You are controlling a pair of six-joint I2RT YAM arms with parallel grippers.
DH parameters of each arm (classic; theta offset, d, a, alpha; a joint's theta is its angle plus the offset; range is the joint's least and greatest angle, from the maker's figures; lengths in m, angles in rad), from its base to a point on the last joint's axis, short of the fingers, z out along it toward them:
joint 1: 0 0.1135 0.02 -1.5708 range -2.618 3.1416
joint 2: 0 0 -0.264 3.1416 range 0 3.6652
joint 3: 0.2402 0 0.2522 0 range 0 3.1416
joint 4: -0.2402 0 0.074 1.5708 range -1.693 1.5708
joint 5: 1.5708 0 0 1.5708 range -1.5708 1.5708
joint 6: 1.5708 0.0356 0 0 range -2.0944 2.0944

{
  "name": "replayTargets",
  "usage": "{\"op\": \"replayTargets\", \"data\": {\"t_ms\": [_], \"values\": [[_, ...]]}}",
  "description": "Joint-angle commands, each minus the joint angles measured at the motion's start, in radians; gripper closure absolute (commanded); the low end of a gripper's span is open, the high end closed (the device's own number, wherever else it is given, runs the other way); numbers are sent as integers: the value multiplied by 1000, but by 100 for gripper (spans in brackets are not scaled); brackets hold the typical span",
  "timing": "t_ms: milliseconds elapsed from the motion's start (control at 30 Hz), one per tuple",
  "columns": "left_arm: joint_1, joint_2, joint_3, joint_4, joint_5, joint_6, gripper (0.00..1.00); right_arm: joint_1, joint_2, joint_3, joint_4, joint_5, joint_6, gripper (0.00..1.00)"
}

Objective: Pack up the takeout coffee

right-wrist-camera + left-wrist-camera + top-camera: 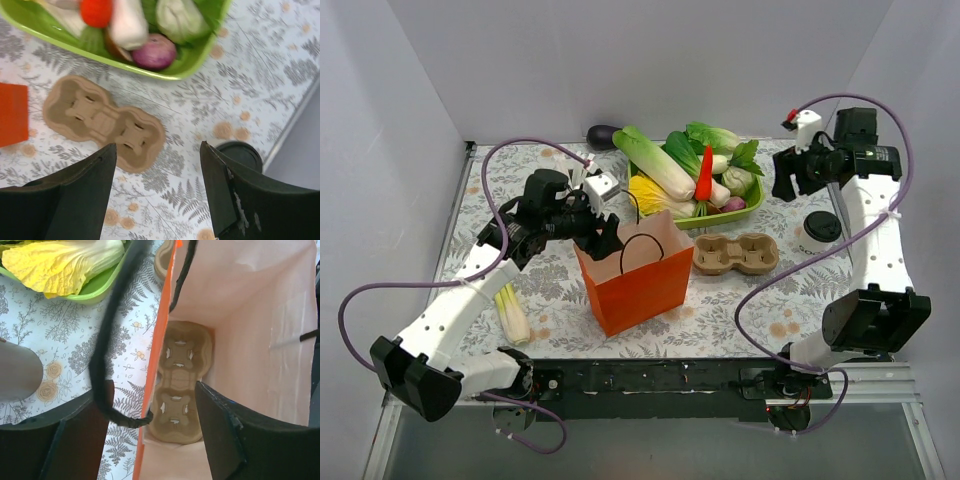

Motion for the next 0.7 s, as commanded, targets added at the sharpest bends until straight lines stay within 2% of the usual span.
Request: {"op": "replayTargets", "data": {"t_ms": [0,100,267,433,667], "values": [[13,-45,16,44,20,-3,33,-129,14,53,-57,28,-108,23],[13,-52,6,79,61,-15,33,-183,34,30,-73,109,-179,16],[15,-69,-44,128,83,-47,32,-238,117,37,-126,208,-201,5],[20,-86,-70,135,80,-41,32,-243,238,99,-171,235,-184,3],[24,-97,-87,136,74,-34,32,-244,361,171,-228,258,-245,2]]}}
